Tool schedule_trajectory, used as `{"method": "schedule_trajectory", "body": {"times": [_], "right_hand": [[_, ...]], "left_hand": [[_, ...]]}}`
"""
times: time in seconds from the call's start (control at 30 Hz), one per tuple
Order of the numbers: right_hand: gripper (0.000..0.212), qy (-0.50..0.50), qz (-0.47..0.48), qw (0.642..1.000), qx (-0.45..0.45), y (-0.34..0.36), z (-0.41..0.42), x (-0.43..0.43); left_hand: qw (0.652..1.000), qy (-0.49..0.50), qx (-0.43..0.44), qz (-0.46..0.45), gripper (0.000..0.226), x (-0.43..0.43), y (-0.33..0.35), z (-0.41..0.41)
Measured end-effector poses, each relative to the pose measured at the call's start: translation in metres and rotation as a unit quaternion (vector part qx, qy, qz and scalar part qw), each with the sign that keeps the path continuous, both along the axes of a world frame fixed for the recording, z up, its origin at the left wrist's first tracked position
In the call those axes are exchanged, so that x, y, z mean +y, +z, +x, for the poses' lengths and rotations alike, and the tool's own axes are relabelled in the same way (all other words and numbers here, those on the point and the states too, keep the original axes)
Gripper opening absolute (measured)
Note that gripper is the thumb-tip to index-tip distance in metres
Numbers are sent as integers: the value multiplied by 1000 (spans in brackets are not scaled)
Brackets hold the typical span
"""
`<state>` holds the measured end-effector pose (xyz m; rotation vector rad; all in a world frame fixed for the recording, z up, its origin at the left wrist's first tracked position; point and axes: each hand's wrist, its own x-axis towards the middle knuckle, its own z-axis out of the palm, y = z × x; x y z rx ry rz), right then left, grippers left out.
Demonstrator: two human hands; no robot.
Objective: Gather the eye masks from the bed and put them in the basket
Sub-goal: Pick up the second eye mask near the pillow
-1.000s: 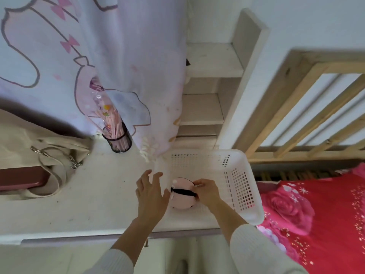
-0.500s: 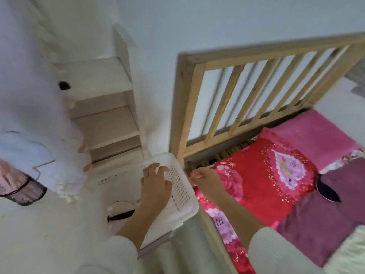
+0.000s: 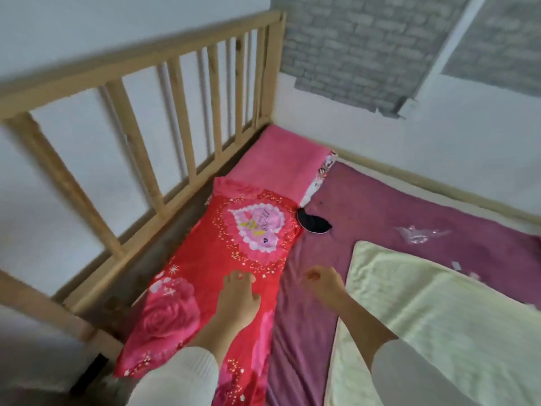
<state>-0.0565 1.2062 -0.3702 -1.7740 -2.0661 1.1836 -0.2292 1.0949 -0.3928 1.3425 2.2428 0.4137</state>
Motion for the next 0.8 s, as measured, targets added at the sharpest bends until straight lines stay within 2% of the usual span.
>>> {"method": "schedule_trajectory", "body": {"times": [0.13,0.33,0.5,0.6,0.8], "right_hand": [[7,-45,-20,999,-9,-10,38,72],[11,-78,-70,994,-2,-46,51,162],[22,-108,-117,987,-27,-118,40,239],[21,-139,-149,979,-31,-163,29,273],[14,-210,-205,955,30,-252,10,330]], "left_hand": [[999,-50,7,-11,38,81,-4,26],[996,-83,-2,-33,41,192,-27,31],[991,-116,16,-61,49,278,-97,18],[985,-153,51,-65,54,315,-149,7],[960,-226,141,-84,68,347,-249,-15]]}}
